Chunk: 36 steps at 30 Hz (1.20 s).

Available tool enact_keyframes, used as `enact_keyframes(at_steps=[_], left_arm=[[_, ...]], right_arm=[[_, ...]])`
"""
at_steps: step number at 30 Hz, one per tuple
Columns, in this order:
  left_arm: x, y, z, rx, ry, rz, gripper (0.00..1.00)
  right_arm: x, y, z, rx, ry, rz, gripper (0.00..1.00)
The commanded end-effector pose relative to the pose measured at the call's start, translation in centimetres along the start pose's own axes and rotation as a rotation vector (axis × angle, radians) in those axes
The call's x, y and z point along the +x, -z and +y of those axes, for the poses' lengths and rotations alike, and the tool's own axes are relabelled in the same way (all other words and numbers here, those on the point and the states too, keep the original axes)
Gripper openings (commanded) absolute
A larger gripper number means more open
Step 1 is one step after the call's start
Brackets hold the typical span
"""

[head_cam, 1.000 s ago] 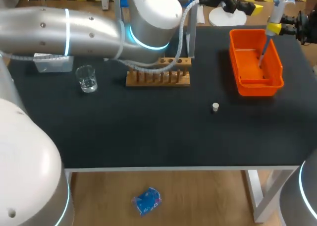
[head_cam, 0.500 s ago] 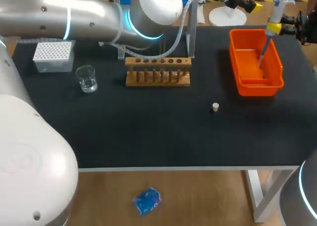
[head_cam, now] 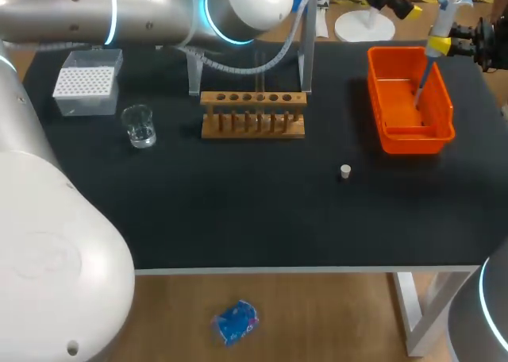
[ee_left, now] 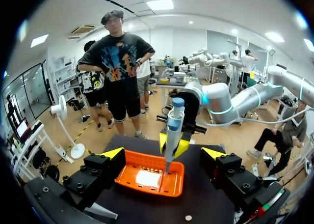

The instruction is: Invert the test tube, pick up the pipette, mount the tip to pipette, aspirate from beaker and dispense into the tube, eject the tip, return the pipette, and cap with the stopper.

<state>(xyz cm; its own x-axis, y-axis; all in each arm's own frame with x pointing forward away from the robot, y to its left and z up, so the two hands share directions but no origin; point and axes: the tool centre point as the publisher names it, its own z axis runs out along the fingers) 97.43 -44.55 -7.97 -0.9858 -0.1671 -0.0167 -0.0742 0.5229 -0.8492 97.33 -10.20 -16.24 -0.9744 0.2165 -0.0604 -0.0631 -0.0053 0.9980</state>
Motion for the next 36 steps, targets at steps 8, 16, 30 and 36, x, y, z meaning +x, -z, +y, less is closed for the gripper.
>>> enact_keyframes(at_steps=[8, 16, 30, 36], left_arm=[[0.1, -0.3, -1.8, -0.059, -0.04, -0.01, 0.0], [0.1, -0.6, -3.3, 0.021, -0.061, 0.005, 0.0], [0.7, -2.3, -4.4, 0.158, -0.095, 0.018, 0.0], [0.8, -2.5, -4.5, 0.201, -0.1, 0.015, 0.0]], right_arm=[[0.0, 0.0, 0.0, 0.0, 0.001, -0.001, 0.0], [0.0, 0.0, 0.0, 0.0, 0.001, -0.001, 0.0], [0.0, 0.0, 0.0, 0.0, 0.001, -0.001, 0.0], [0.0, 0.0, 0.0, 0.0, 0.001, -0.001, 0.0]])
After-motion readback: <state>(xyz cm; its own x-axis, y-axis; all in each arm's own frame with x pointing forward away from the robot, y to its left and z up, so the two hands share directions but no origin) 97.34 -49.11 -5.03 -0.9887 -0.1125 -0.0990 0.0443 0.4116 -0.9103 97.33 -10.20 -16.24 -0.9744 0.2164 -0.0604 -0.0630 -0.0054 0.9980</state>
